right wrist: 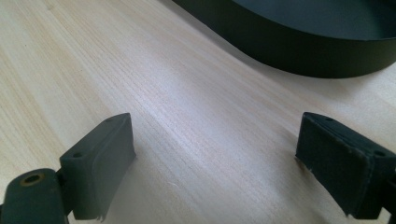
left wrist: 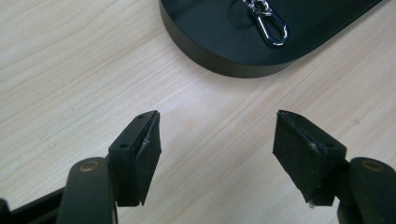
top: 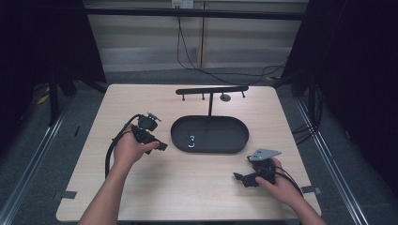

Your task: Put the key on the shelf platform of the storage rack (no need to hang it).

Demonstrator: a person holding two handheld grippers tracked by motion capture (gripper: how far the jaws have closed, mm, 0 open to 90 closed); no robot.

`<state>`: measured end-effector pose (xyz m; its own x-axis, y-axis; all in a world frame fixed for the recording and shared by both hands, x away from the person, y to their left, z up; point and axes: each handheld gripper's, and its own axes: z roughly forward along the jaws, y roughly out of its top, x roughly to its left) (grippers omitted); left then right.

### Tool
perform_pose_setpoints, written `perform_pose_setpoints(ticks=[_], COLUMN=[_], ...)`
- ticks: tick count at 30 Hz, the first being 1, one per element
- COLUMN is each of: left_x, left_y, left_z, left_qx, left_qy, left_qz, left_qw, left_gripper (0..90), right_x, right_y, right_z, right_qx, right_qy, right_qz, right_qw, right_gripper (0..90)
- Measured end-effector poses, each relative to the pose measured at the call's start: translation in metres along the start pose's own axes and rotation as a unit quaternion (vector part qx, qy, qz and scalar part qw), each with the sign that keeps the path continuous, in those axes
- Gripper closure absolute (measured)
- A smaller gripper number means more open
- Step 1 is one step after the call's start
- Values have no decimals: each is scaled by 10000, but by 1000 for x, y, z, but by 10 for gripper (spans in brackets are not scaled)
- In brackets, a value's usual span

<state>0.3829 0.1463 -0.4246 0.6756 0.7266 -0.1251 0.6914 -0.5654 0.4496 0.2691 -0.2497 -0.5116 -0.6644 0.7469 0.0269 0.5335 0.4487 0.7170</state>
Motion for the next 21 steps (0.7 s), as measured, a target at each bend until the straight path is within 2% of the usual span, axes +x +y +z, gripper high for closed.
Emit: perform_pose_setpoints(ticks=[2, 3, 7, 9, 12, 13, 17, 18, 21], left_x=[3, 2, 6, 9, 11, 12, 15, 16, 18], left_y=[-3, -4, -10, -12, -16, -18, -23, -24, -28], left_z=[-1, -1, -2, -3, -5, -5, -5, -5, -6], left_qx=[-4, -17, -32, -1, 9, 4, 22, 8, 23], left_qy=[10, 0, 10, 41, 47, 48, 30, 15, 25], left_qz=[33, -37, -87, -31, -46, -114, -73, -133, -129], left_qw=[10000, 10000, 10000, 10000, 10000, 9999, 10000, 9999, 9999], left_gripper=[320, 320, 319, 318, 317, 316, 309, 308, 305], right_x=[0, 0, 0, 0, 0, 0, 0, 0, 0], right_y=[0, 0, 0, 0, 0, 0, 0, 0, 0], right_z=[0, 0, 0, 0, 0, 0, 0, 0, 0], right_qx=[2, -1, -6, 5, 1, -6, 5, 2, -5], right_qy=[0, 0, 2, -1, -2, 2, -2, -1, 2], right_qz=[2, -3, -10, 6, 1, -10, 6, 0, -9], right_qw=[10000, 10000, 10000, 10000, 10000, 10000, 10000, 10000, 10000], right_gripper=[108, 108, 108, 108, 108, 108, 108, 108, 108])
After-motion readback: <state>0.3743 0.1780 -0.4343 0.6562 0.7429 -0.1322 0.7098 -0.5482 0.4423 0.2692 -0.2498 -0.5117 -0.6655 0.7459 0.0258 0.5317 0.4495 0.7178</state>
